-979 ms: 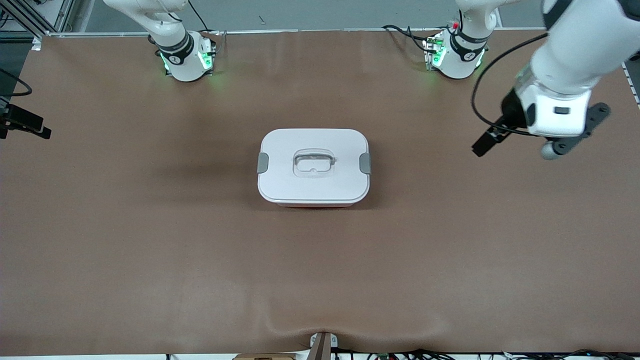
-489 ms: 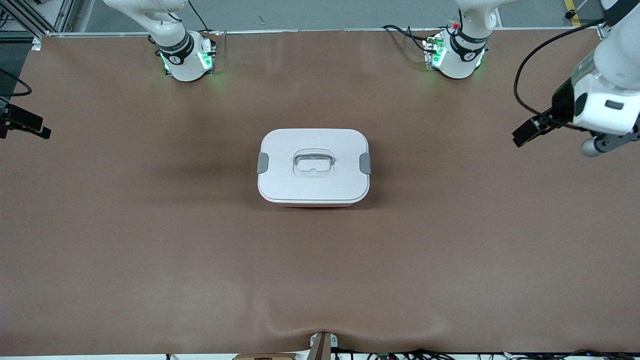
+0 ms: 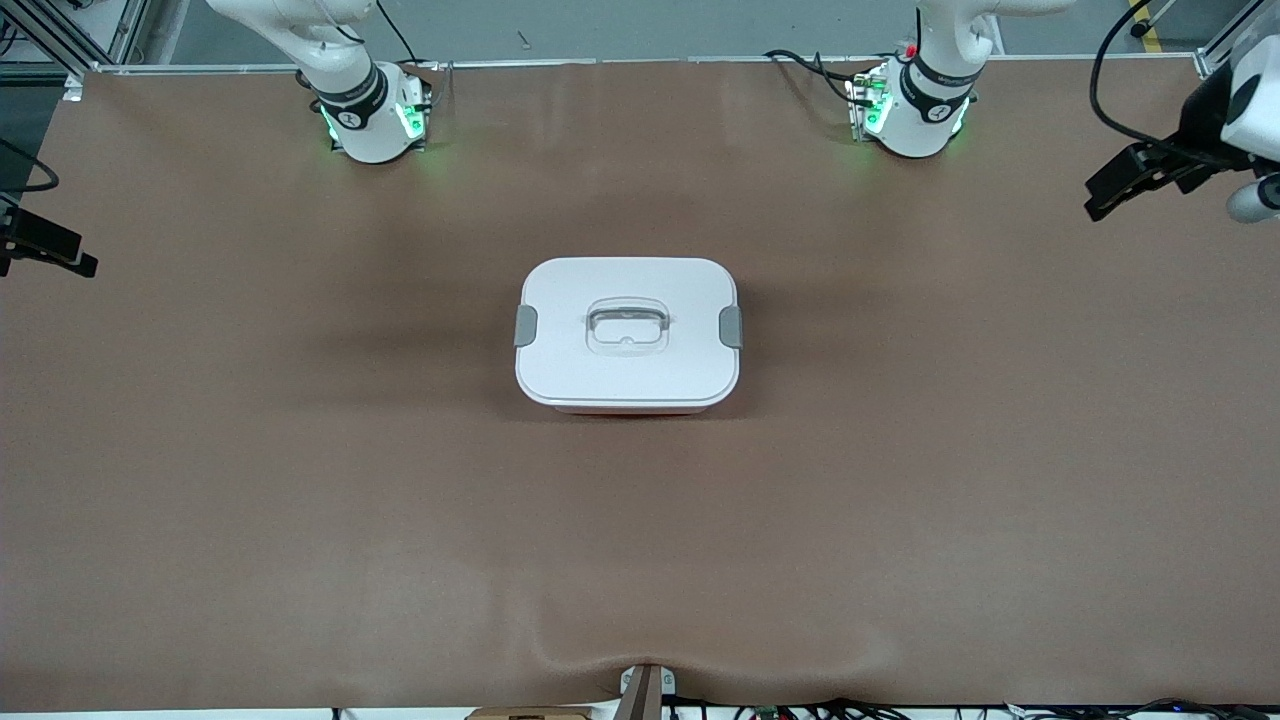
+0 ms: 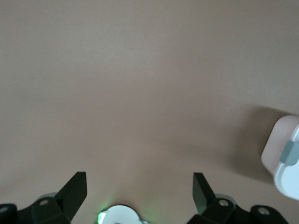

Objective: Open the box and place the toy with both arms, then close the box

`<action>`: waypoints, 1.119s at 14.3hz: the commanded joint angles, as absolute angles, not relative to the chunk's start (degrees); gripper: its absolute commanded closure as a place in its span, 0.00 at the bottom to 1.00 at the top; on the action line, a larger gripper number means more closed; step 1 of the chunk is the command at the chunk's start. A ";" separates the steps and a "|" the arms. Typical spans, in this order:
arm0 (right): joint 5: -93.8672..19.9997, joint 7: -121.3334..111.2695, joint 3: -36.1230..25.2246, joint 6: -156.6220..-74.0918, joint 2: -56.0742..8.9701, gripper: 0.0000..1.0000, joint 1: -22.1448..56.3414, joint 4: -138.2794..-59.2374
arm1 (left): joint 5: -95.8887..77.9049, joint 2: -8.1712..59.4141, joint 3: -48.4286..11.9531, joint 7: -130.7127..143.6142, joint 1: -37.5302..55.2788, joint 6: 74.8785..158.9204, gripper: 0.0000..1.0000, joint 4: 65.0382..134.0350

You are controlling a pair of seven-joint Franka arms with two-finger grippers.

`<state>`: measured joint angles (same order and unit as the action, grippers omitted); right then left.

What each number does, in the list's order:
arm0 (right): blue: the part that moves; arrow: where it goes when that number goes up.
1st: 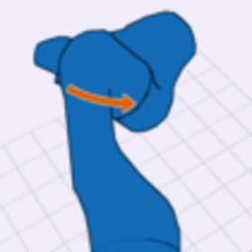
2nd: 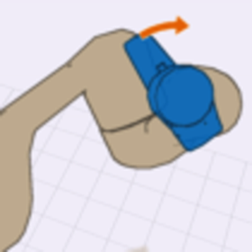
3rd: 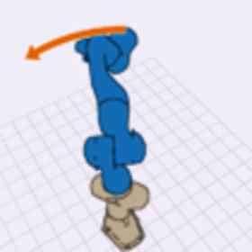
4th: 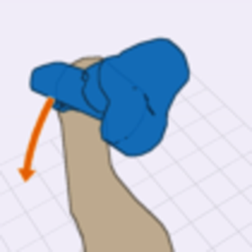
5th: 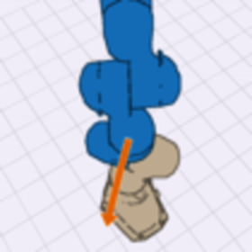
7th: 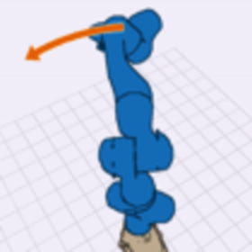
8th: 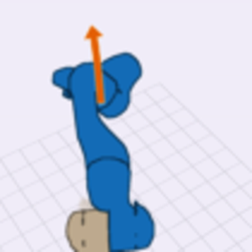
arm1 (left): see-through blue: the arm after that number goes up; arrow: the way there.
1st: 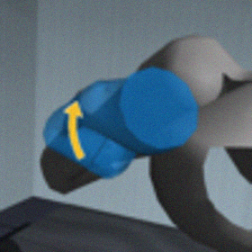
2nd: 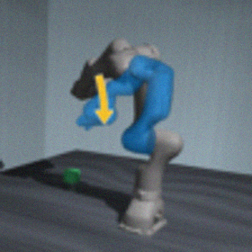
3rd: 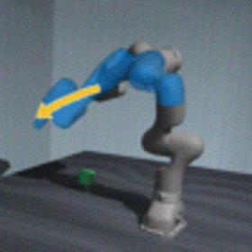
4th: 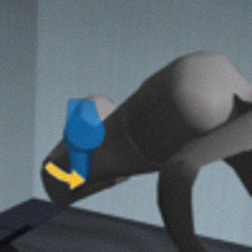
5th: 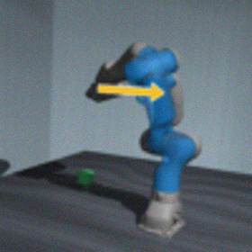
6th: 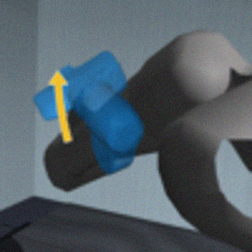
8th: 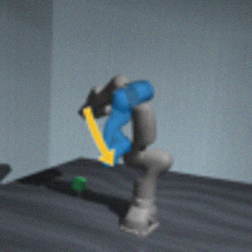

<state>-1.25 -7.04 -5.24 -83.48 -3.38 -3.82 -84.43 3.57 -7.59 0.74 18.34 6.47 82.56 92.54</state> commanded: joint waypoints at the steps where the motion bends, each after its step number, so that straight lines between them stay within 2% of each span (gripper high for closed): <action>1: -0.79 -6.86 -4.66 -83.58 -3.51 0.00 -4.22 -84.02 | 2.55 -9.32 1.76 11.80 6.95 83.06 0.00 94.22; 4: -0.18 -7.73 -4.66 -84.55 -3.60 0.00 -4.05 -83.85 | 2.55 -8.62 1.50 7.75 6.77 83.14 0.00 93.08; 7: 1.49 -7.47 -4.48 -84.64 -3.69 0.00 -2.90 -83.85 | 2.99 -5.55 1.23 4.06 6.94 82.71 0.00 88.87; 16: 0.09 -6.94 -4.66 -83.94 -3.69 0.00 -3.60 -83.85 | 2.29 -5.01 1.05 4.39 7.03 82.79 0.00 88.59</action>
<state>0.30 -7.24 -4.70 -84.57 -3.46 -3.30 -84.44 3.36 -5.47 0.98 2.91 6.70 83.19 90.04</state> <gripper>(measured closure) 0.000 0.000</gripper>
